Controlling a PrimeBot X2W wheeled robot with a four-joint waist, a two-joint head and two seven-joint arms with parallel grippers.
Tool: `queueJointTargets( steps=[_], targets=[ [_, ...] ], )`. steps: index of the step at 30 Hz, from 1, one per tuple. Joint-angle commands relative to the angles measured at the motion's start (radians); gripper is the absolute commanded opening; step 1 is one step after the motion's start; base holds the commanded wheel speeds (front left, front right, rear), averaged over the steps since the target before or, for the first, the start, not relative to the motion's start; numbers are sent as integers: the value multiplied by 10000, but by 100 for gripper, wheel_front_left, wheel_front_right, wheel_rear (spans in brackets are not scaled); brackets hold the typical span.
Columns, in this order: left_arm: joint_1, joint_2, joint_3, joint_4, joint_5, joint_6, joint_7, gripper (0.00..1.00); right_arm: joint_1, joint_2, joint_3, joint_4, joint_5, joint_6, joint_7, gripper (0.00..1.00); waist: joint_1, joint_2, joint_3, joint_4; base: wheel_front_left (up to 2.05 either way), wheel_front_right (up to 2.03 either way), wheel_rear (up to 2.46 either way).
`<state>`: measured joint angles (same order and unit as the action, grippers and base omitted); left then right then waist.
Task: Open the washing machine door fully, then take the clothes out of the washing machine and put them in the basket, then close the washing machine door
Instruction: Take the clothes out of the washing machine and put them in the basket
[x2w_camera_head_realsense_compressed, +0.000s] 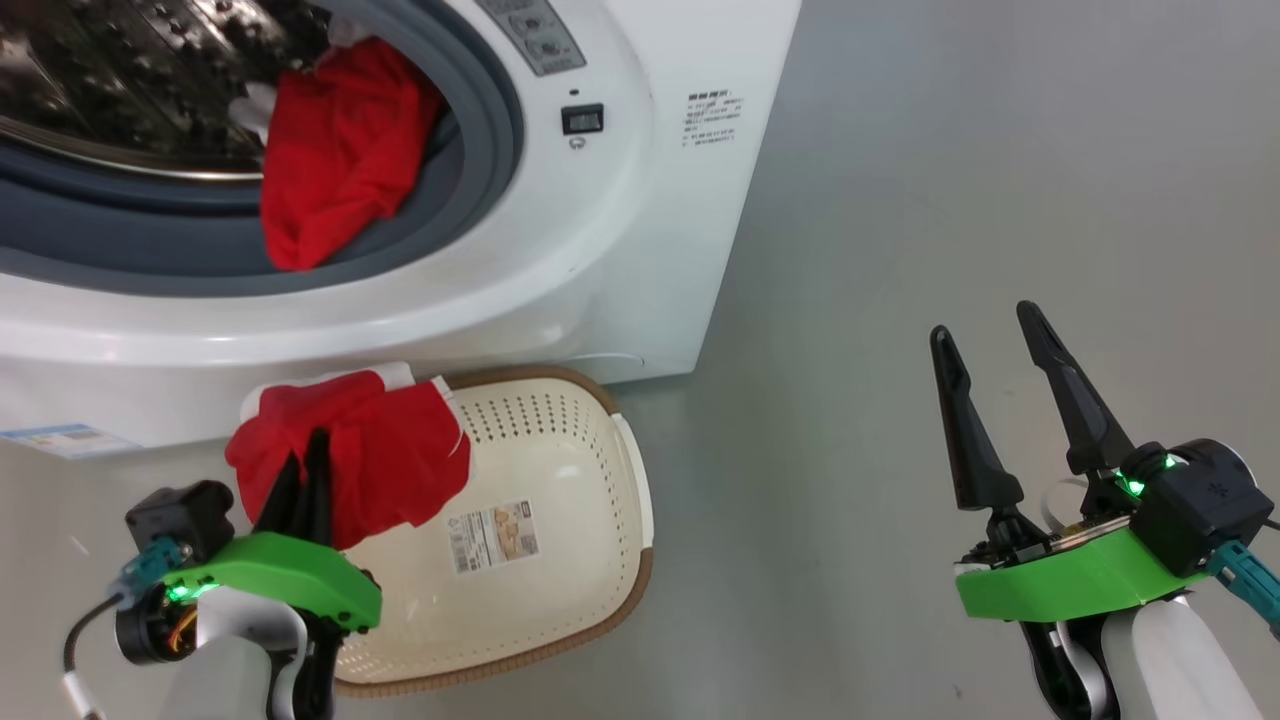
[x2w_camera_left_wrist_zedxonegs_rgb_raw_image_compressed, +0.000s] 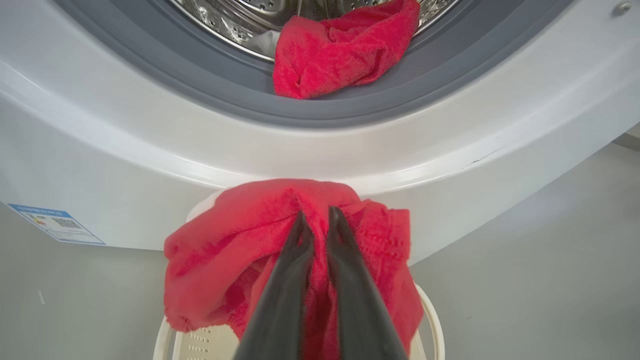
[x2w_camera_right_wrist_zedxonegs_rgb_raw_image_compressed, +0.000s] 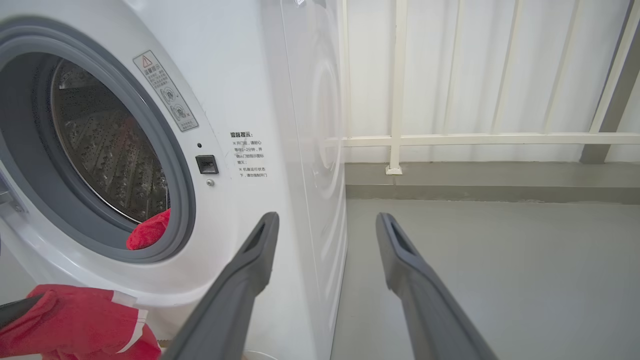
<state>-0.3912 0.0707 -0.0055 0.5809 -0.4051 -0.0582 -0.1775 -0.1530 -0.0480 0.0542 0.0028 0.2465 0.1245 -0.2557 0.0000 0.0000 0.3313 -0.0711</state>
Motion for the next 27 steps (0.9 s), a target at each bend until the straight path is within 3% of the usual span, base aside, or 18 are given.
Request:
queueJointTargets(
  steps=[1,10,27],
  targets=[
    [-441,197,326,429,-201,-110,-98,0,-270,-22,251,-285,67,62,-61,100,0,0,309,-41,0,0,0],
    [-1831,181,62,3431,-672,-516,334,0,-528,-22,345,-259,76,62,-61,100,0,0,970,-84,0,0,0],
    [-3552,467,-680,5941,-1284,-721,855,0,-1050,-22,640,-322,251,62,-61,100,0,0,2581,-615,0,0,0]
  ],
)
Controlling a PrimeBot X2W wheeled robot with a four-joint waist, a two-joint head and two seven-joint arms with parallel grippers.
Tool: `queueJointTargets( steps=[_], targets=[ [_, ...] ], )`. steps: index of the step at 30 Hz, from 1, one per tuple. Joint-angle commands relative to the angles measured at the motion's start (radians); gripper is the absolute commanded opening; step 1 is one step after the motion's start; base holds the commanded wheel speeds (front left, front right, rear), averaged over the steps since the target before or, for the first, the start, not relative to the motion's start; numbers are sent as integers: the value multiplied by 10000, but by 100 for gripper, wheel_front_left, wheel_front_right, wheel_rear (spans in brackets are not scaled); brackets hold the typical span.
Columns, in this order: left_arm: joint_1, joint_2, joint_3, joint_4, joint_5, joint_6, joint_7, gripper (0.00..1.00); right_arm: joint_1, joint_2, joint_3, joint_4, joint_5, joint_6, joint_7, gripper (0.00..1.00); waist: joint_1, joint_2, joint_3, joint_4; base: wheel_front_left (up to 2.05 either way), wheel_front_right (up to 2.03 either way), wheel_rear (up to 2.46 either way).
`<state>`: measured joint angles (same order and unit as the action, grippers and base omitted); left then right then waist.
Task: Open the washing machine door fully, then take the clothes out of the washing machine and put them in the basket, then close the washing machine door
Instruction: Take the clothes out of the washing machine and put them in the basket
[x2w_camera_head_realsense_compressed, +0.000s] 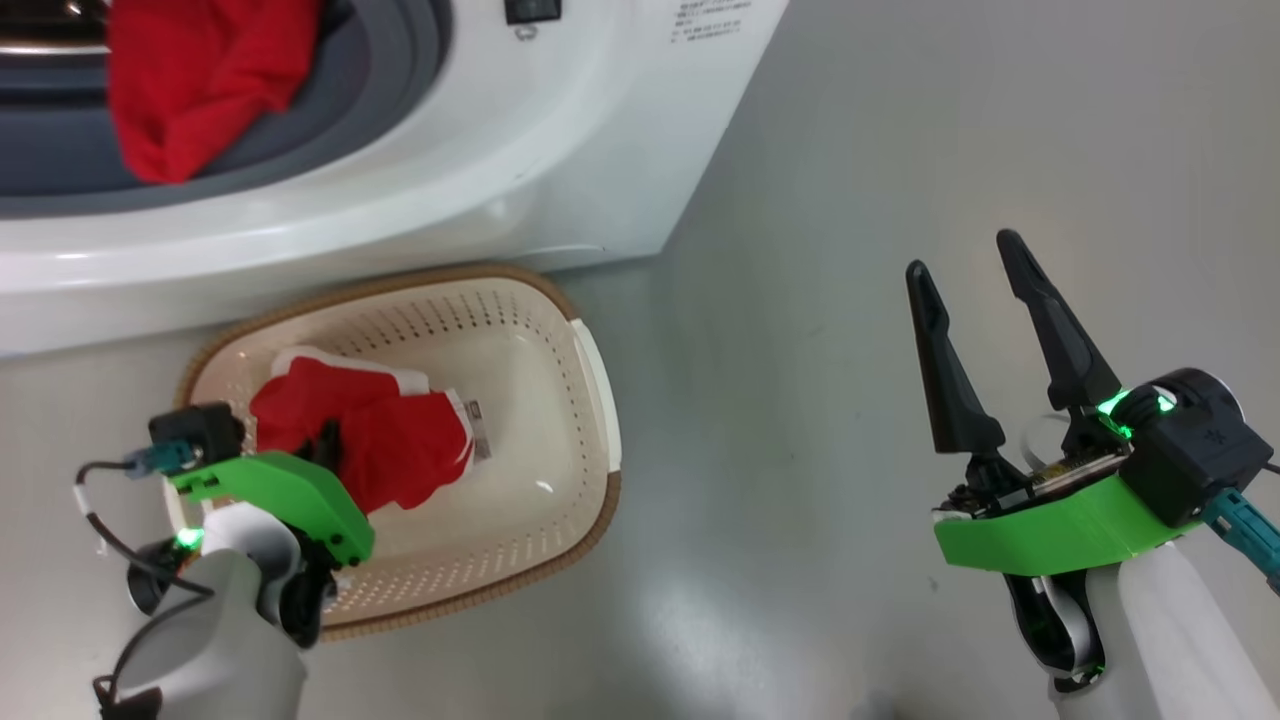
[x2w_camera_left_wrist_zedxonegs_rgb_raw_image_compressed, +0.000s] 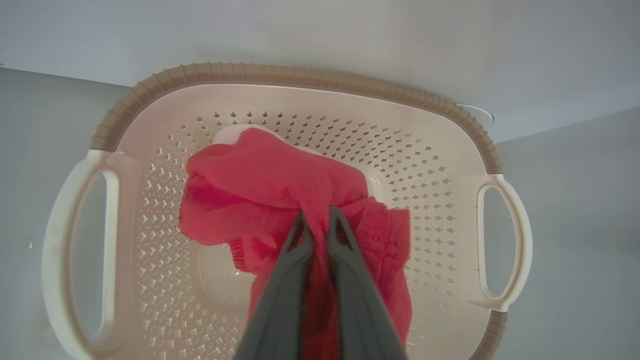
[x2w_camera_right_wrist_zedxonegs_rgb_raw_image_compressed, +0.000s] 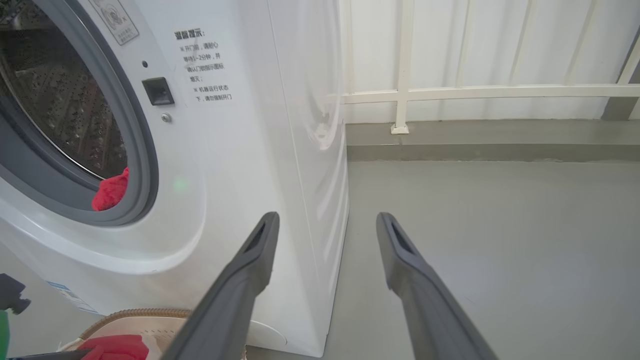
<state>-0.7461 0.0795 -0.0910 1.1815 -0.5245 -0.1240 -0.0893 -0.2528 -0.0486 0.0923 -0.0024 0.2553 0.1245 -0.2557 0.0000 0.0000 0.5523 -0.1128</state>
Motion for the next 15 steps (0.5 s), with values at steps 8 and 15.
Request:
queueJointTargets(
  steps=[8,15],
  targets=[
    [-558,730,-41,615,-223,-65,165,0,-341,-16,309,-312,280,62,-61,100,0,0,997,-477,0,0,0],
    [-754,855,-111,844,-400,-66,221,14,-436,-16,300,-297,290,62,-61,100,0,0,1199,-585,0,0,0]
  ],
)
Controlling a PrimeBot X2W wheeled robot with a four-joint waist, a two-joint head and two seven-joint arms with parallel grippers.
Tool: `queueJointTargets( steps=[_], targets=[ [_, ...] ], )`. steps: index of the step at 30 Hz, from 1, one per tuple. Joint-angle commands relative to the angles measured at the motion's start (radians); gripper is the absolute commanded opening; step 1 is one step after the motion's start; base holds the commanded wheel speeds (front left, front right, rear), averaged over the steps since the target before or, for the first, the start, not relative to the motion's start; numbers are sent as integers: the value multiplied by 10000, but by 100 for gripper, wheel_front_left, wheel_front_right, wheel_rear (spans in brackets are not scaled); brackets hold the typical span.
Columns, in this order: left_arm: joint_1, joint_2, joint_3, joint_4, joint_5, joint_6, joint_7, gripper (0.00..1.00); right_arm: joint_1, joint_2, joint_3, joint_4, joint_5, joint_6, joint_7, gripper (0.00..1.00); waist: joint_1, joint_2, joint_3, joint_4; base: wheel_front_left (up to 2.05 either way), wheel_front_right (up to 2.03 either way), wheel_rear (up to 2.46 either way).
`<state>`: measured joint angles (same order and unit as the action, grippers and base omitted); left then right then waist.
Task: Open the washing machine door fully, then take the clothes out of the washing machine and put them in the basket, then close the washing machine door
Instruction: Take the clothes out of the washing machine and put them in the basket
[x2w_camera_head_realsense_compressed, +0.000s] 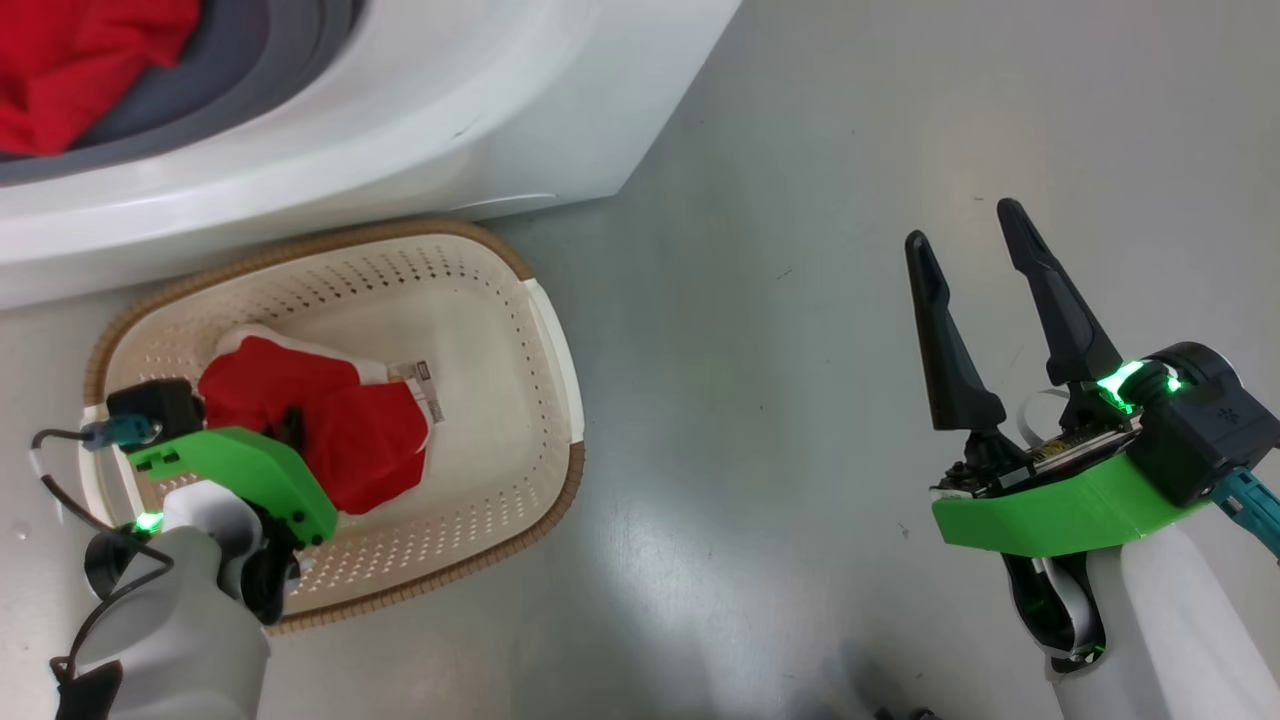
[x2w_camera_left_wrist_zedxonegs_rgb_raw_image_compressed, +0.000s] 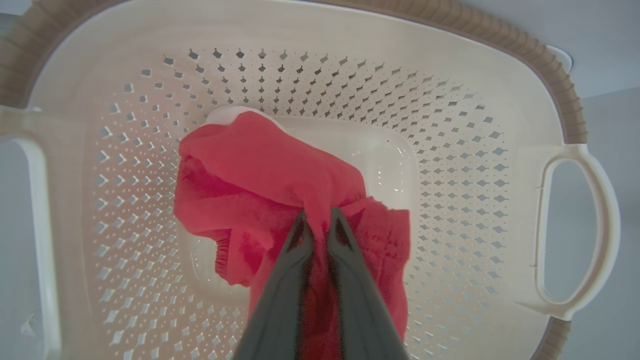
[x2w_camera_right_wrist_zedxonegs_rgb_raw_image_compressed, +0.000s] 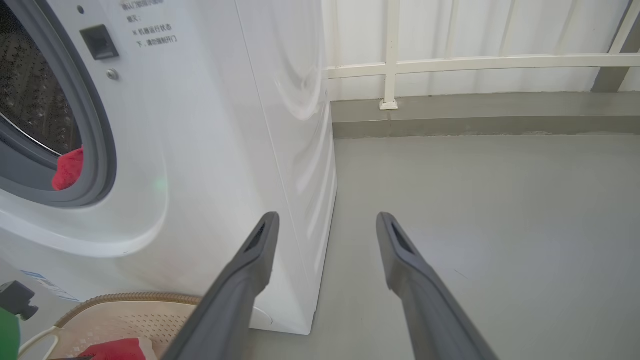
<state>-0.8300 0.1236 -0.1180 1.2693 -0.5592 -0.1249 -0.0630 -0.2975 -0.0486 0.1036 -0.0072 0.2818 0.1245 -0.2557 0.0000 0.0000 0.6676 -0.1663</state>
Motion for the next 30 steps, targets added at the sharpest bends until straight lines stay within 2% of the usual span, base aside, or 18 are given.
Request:
queueJointTargets(
  steps=[1,2,3,4,10,17,26,30],
  targets=[
    [88,417,146,-9,-61,-56,-69,33,5,-16,183,-238,25,62,-61,100,0,0,40,-49,0,0,0],
    [93,415,136,12,-66,-56,-123,53,3,-16,172,-221,20,62,-61,100,0,0,27,-43,0,0,0],
    [102,400,133,31,-79,-56,-173,95,2,-16,159,-205,16,62,-61,100,0,0,12,-35,0,0,0],
    [113,379,131,50,-94,-55,-207,100,-2,-16,148,-191,11,62,-61,100,0,0,-10,-21,0,0,0],
    [166,260,74,111,-121,-51,-439,100,-30,-16,123,-117,-4,62,-61,100,0,0,-182,93,0,0,0],
    [388,-37,-243,-128,-86,-55,-1400,100,42,-16,28,46,-55,62,-61,100,0,0,-735,348,0,0,0],
    [1195,-181,-727,-2022,-382,-56,-1972,100,238,-16,-172,258,-186,62,-61,100,0,0,-1647,773,0,0,0],
    [1723,-55,-343,-3639,-150,-56,-1983,100,350,-16,-315,396,-241,62,-61,100,0,0,-2152,972,0,0,0]
  ],
)
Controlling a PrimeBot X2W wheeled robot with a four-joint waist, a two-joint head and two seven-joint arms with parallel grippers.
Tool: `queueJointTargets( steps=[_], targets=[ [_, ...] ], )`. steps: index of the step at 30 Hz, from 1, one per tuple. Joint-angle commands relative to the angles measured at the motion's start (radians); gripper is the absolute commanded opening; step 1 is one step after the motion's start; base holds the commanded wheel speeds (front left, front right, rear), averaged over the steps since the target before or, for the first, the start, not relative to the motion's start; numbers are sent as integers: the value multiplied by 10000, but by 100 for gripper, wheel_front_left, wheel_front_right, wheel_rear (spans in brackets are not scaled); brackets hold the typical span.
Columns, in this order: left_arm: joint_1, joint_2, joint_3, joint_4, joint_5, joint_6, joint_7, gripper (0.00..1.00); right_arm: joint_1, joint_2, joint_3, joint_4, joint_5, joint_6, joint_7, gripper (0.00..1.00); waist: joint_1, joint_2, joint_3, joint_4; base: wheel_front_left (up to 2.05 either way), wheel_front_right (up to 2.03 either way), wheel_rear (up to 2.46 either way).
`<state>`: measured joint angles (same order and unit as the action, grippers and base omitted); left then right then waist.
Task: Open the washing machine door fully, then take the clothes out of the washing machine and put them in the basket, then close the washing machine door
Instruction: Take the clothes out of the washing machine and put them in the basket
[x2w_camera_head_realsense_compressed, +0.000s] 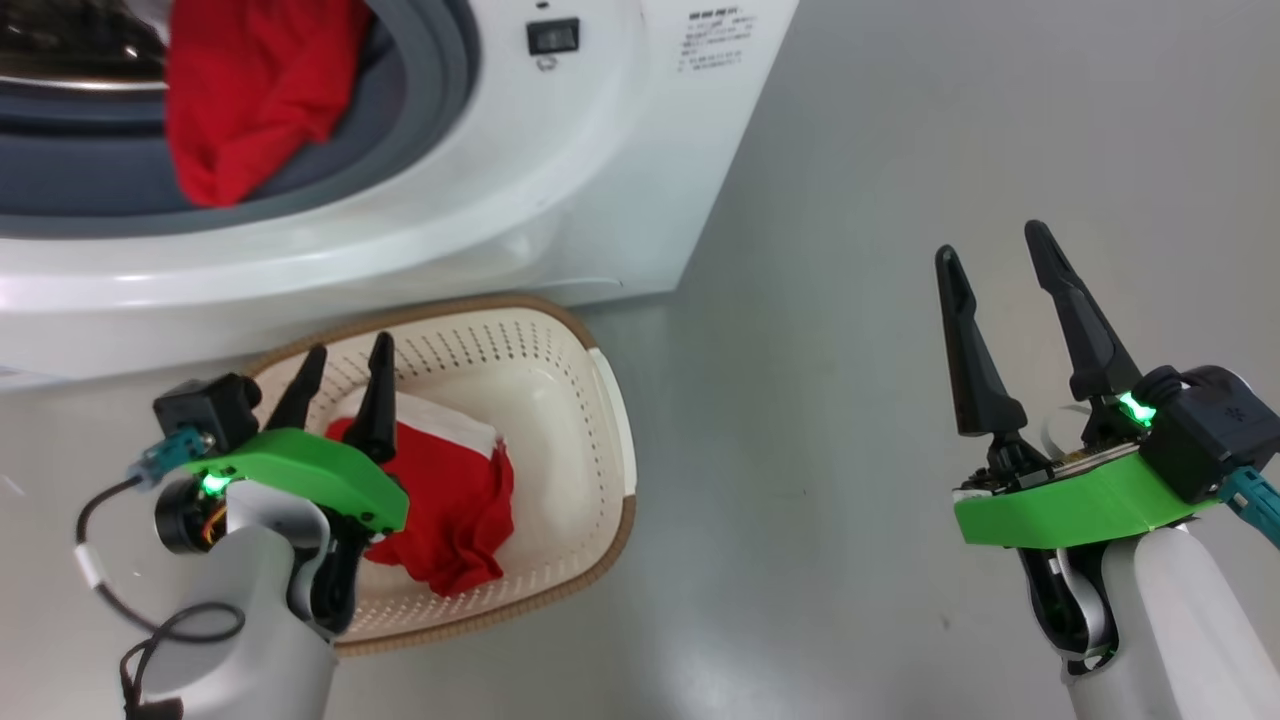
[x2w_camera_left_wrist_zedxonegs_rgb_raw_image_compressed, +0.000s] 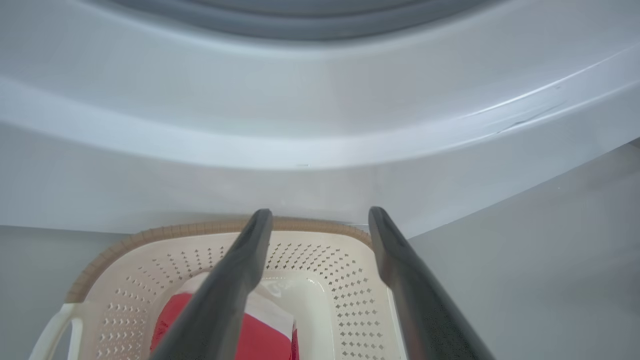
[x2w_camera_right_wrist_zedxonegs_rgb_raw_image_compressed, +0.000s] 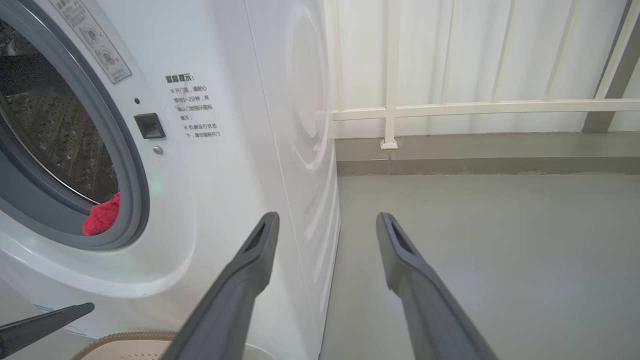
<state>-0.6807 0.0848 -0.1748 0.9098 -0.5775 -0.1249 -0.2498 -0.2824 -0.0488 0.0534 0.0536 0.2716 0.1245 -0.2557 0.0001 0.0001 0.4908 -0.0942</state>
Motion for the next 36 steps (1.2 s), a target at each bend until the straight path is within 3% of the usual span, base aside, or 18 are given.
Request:
queueJointTargets(
  steps=[1,15,36],
  targets=[
    [416,319,354,-469,143,-56,-116,100,232,-14,157,-181,-147,62,-61,100,-1,-1,-519,291,0,0,0],
    [2963,-52,1688,-5367,1723,238,-119,100,762,-14,-47,52,-352,62,-61,100,-1,-1,-2039,438,0,0,0],
    [5495,-223,2004,-7696,1878,728,-65,100,2219,-14,-485,-308,-540,62,-61,100,-1,-1,-3830,358,0,0,0]
  ],
)
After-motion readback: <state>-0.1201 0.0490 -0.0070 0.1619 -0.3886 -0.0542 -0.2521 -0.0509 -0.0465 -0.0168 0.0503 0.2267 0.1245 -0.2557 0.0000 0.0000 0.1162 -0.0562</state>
